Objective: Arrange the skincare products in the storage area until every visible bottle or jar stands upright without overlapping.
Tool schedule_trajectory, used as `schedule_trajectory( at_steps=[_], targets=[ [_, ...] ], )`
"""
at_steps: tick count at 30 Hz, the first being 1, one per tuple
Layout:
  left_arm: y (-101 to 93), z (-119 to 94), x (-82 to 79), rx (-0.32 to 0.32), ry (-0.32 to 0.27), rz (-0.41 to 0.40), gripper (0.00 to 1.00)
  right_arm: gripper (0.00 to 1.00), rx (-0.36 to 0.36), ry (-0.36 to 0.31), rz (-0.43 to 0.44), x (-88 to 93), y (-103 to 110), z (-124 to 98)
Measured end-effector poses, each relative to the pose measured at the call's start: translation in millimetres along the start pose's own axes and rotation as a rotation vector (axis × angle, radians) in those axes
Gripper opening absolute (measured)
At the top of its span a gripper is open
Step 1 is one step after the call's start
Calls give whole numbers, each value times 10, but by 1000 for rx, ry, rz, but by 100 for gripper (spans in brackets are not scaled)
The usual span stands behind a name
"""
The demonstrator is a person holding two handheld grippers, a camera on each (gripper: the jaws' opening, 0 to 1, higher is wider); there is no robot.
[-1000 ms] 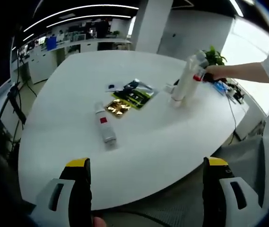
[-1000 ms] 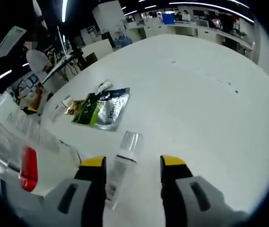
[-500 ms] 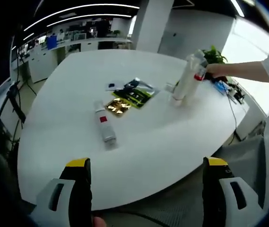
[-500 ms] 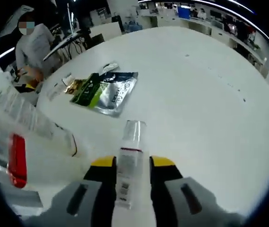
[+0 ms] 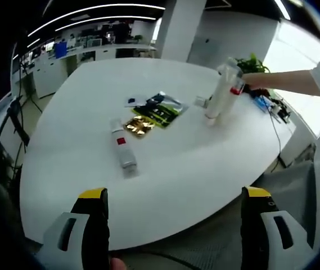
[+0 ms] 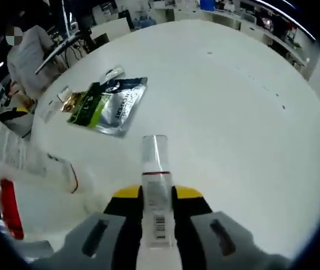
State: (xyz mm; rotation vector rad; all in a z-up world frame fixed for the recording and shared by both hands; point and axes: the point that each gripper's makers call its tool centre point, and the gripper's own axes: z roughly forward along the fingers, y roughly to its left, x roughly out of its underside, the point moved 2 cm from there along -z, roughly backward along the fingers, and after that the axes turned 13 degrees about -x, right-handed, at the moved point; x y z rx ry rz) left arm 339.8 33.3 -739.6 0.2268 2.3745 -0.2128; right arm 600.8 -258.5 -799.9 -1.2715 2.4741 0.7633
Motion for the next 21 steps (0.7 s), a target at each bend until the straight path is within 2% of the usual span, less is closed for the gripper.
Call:
schedule_trajectory(
  at_steps=[14, 21],
  targets=[
    [6, 1, -5, 2, -4, -1, 96, 19, 27, -30, 40, 0, -53, 13],
    [16, 4, -8, 4, -6, -4, 96, 19, 48, -105, 107, 14, -123, -38]
  ],
)
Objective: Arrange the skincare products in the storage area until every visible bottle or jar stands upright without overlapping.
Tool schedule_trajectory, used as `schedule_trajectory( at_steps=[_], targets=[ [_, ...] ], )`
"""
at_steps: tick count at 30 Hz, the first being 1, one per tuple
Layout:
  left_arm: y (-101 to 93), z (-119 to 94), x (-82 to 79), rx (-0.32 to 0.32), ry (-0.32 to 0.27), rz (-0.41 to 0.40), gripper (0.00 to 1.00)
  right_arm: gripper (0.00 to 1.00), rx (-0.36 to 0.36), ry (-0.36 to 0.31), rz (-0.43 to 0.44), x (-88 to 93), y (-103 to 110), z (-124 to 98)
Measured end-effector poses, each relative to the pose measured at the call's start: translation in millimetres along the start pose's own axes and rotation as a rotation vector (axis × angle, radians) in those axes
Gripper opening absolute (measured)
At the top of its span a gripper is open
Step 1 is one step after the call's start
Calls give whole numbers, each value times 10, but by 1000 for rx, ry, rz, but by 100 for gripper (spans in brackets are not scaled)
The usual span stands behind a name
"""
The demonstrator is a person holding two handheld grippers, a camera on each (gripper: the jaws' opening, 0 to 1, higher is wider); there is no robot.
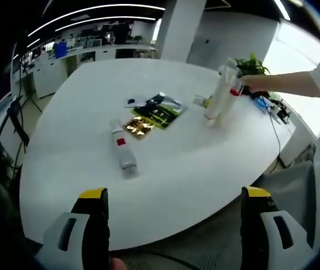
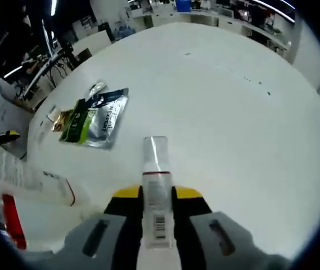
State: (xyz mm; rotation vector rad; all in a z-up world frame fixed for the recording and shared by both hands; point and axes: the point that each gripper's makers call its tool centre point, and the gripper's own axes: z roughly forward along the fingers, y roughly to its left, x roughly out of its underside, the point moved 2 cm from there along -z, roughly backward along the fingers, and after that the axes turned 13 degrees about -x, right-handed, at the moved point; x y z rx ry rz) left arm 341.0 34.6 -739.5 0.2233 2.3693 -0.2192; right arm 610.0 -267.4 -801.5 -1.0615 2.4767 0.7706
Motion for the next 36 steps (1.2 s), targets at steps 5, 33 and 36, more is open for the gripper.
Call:
schedule_trajectory(
  at_steps=[5, 33, 36],
  targets=[
    [-5, -2, -2, 1, 0, 2, 96, 19, 10, -49, 33, -11, -18, -72],
    [-106, -69, -74, 27, -29, -17, 94, 19, 3, -424, 345, 202, 21, -668],
    [-110, -79, -87, 29, -33, -9, 94, 19, 0, -456, 362, 233, 54, -730]
  ],
)
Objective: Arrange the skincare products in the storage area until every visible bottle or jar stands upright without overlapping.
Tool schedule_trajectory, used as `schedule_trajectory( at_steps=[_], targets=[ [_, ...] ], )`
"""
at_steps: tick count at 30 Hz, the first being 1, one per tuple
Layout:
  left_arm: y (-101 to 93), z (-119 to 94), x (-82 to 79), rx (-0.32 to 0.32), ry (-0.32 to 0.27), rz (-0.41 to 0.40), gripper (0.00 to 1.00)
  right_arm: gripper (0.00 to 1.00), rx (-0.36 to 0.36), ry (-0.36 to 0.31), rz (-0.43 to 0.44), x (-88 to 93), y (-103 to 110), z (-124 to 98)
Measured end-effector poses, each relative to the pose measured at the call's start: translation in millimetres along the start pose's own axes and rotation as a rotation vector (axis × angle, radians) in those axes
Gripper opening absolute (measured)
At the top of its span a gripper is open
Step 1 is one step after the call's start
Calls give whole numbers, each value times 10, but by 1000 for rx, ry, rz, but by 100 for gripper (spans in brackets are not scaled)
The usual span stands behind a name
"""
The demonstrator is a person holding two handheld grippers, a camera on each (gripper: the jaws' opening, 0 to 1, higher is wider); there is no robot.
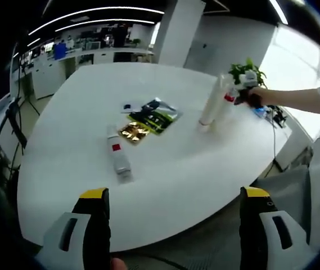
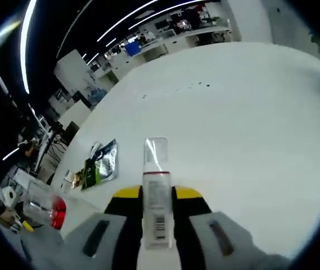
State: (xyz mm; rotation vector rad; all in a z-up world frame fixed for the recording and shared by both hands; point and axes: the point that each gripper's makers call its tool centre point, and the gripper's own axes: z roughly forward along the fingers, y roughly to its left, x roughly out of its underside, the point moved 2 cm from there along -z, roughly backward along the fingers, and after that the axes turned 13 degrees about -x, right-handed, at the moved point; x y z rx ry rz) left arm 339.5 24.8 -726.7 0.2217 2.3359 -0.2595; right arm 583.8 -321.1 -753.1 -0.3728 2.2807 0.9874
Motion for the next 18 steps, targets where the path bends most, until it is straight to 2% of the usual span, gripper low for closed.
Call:
schedule_trajectory(
  at_steps=[8, 18],
  targets=[
    [-41, -25, -59, 14, -16, 25, 94, 19, -14, -77, 43, 62, 130, -207],
    [-114, -60, -138, 39, -34, 65, 94, 19, -13, -175, 97, 191, 178, -546]
  ],
)
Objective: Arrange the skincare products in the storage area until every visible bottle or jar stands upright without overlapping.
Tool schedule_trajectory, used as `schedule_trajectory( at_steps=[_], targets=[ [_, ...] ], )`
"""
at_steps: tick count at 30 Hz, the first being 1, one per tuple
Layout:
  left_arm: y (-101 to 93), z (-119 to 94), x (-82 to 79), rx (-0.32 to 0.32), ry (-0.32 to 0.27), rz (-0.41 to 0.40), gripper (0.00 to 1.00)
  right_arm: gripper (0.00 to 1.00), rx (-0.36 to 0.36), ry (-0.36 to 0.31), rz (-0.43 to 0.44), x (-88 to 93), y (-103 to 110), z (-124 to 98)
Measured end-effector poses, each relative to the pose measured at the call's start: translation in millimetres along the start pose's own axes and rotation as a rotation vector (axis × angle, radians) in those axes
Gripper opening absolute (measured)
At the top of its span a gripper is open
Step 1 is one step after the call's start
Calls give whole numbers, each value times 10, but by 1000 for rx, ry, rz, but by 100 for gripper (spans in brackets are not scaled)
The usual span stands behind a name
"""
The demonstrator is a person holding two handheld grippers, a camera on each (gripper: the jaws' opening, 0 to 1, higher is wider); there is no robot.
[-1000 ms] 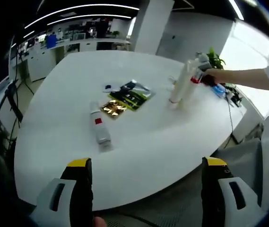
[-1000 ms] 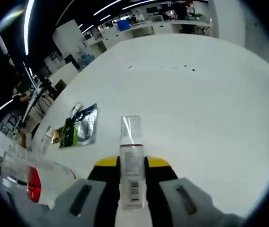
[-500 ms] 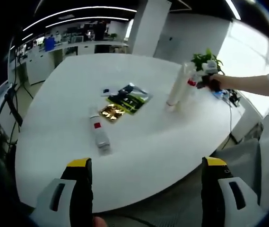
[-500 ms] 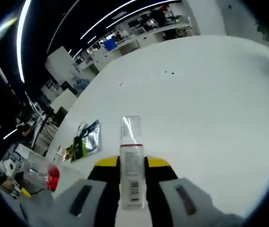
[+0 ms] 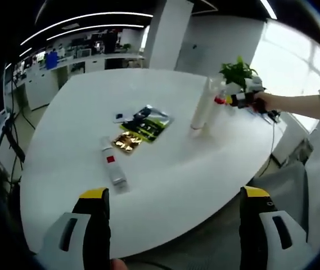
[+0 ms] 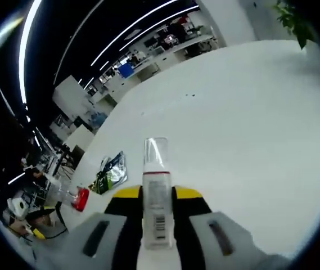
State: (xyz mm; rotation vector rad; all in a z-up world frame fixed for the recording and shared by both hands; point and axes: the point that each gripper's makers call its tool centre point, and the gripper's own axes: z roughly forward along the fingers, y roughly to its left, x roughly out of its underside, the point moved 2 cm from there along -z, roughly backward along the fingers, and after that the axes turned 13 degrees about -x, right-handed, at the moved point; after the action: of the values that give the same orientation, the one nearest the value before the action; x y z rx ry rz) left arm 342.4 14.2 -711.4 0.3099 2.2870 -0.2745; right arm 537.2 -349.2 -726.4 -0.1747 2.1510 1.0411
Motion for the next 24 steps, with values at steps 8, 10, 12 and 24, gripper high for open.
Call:
schedule_trajectory(
  at_steps=[8, 10, 12, 24],
  targets=[
    [-64, -17, -29, 21, -11, 22, 94, 19, -35, -71, 19, 157, 172, -215],
    [-80, -22, -31, 25, -13, 26, 94, 19, -44, -88, 24, 202, 217, -255],
    [-98, -26, -29, 30, -15, 30, 94, 19, -55, -104, 28, 251, 266, -295],
    [-224, -53, -119, 61, -42, 54, 94, 19, -207, -278, 51, 352, 759, -429]
  ],
)
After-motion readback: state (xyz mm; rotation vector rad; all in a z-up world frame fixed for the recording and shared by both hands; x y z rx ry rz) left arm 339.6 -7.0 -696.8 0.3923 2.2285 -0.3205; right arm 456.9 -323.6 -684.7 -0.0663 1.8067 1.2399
